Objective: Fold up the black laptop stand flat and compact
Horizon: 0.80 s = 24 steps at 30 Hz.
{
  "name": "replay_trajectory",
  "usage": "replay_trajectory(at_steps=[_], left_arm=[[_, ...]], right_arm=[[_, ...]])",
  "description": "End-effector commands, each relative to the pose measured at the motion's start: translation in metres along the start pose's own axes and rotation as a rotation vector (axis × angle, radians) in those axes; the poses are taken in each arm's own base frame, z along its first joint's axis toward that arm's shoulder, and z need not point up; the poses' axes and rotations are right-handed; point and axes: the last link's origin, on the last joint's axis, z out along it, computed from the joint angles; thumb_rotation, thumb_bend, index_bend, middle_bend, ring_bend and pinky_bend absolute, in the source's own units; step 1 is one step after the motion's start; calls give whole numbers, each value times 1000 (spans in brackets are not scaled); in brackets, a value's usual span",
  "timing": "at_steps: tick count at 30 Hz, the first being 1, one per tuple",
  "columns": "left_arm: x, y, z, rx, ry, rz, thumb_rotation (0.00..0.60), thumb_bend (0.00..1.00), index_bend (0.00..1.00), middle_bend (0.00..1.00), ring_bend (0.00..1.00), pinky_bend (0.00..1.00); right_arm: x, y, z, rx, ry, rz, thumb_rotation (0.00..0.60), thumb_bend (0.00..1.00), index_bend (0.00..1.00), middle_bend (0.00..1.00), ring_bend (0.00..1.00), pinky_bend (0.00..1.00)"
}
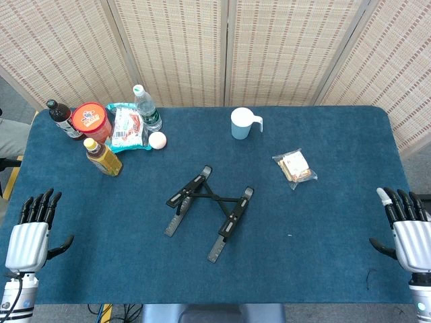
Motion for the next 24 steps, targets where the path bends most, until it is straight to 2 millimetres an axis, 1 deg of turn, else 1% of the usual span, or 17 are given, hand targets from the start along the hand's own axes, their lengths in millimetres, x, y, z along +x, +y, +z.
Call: replay_trajectory(at_steps=[1, 5, 10, 17, 20, 24], left_arm=[[0, 0, 0, 1, -3, 0, 600, 178, 0, 0, 0, 0], [0, 1, -2, 2, 0, 2, 600, 178, 0, 0, 0, 0], [1, 0, -2, 5, 1, 3, 600, 178, 0, 0, 0, 0], [1, 0, -1, 3, -2, 4, 600, 178, 0, 0, 0, 0], [1, 0, -1, 5, -6, 5, 600, 178, 0, 0, 0, 0], [2, 1, -1, 3, -5, 7, 600, 178, 0, 0, 0, 0]], right_arm=[[-1, -1, 1, 5, -1, 3, 600, 0, 0, 111, 0, 0], [1, -4, 4, 30, 5, 13, 600, 0, 0, 111, 0, 0], [5, -13, 9, 91, 12, 61, 600, 1, 0, 111, 0, 0], [9, -39, 20, 266, 4, 155, 600, 18, 0, 111, 0, 0], [11, -54, 25, 375, -23, 214, 600, 73, 0, 115, 0, 0], [9, -74, 30, 500, -69, 263, 600, 213, 0, 145, 0, 35]])
